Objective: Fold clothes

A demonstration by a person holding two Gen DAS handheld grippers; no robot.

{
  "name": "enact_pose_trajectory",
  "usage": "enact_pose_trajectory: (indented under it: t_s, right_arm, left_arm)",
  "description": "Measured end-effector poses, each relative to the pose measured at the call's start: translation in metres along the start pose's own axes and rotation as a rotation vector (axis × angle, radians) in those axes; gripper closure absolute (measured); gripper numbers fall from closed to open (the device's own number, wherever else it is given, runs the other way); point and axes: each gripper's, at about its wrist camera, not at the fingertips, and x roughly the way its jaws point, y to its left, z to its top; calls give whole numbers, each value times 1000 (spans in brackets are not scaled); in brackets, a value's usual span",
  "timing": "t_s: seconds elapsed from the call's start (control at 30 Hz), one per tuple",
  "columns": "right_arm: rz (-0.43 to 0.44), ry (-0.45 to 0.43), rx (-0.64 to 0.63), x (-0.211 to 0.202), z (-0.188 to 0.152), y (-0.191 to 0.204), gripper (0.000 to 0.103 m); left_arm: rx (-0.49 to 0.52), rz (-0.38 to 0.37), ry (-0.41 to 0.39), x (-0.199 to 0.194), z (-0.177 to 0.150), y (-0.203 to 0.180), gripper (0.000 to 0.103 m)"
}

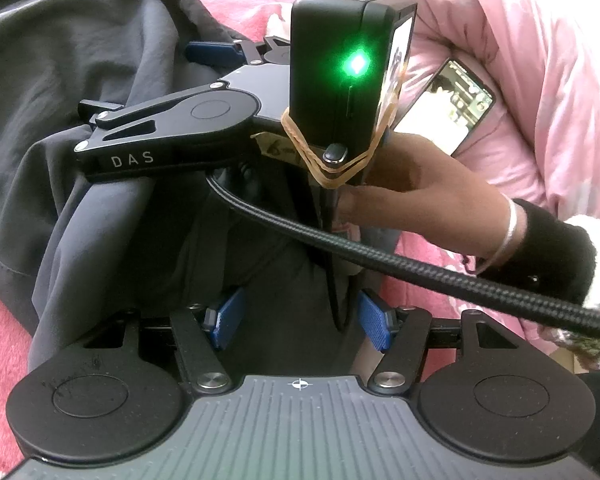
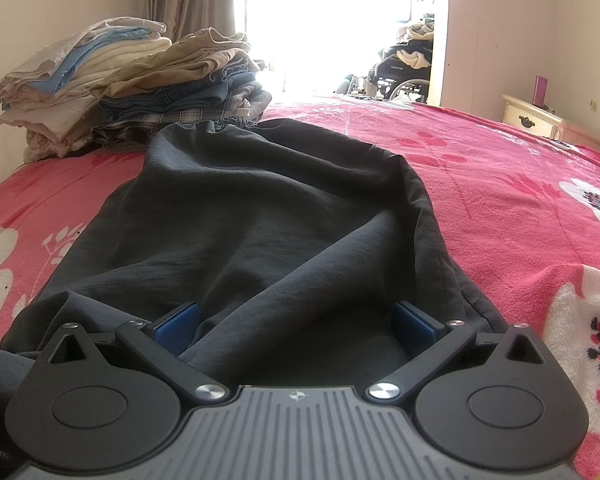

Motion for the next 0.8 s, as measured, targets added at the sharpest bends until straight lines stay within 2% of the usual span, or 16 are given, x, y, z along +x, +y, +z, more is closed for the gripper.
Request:
enact_pose_trajectory:
  t_s: [0.43,0.47,0.57,0.8]
  right_arm:
    - [2,-1,12,-1,0,-2,0]
    - [11,7,19,-1,2,-3,0]
    - [118,39,50,-5,12,-18,0]
    - [176,15,277,-56,49,-72,0]
  left_arm:
    - [23,-12,2,-8,-7,2,40]
    - [30,-11,0,-10,-8,1,40]
    - [61,-2,-7,-18,-13,-1,41]
    - [105,6,-38,-44,-29,2,41]
